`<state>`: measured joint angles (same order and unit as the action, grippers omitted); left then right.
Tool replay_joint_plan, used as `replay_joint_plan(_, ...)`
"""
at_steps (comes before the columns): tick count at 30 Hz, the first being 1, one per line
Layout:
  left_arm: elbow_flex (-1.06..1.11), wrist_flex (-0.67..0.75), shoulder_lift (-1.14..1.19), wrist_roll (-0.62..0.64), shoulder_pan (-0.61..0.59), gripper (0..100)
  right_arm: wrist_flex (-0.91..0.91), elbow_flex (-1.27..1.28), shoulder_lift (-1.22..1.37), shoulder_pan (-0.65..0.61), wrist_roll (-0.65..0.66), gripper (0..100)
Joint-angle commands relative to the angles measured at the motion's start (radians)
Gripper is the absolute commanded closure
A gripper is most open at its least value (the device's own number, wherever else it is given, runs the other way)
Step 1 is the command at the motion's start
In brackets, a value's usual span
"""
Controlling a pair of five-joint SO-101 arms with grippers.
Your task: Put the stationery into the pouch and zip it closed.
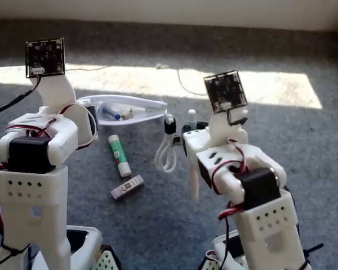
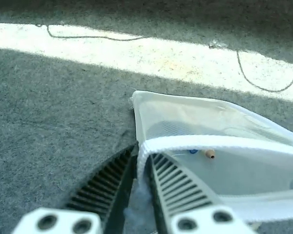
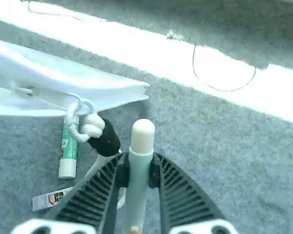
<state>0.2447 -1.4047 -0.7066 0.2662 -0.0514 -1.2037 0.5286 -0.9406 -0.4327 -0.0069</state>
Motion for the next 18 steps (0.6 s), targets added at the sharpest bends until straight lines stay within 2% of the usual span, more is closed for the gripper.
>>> replay_joint_plan(1,-0.022,0.006,-0.002,0.017,0.019,99,0.047,-0.03,-0.113,-0.002,0.009,99.4)
replay_joint_plan(9,-0.022,0.002,-0.002,0.015,0.019,99,0.186,-0.085,-0.173,-0.15,0.009,99.4)
replay_joint_plan(18,-0.022,0.0,-0.002,0.012,0.019,99,0.39,-0.099,-0.168,-0.229,0.012,99.4)
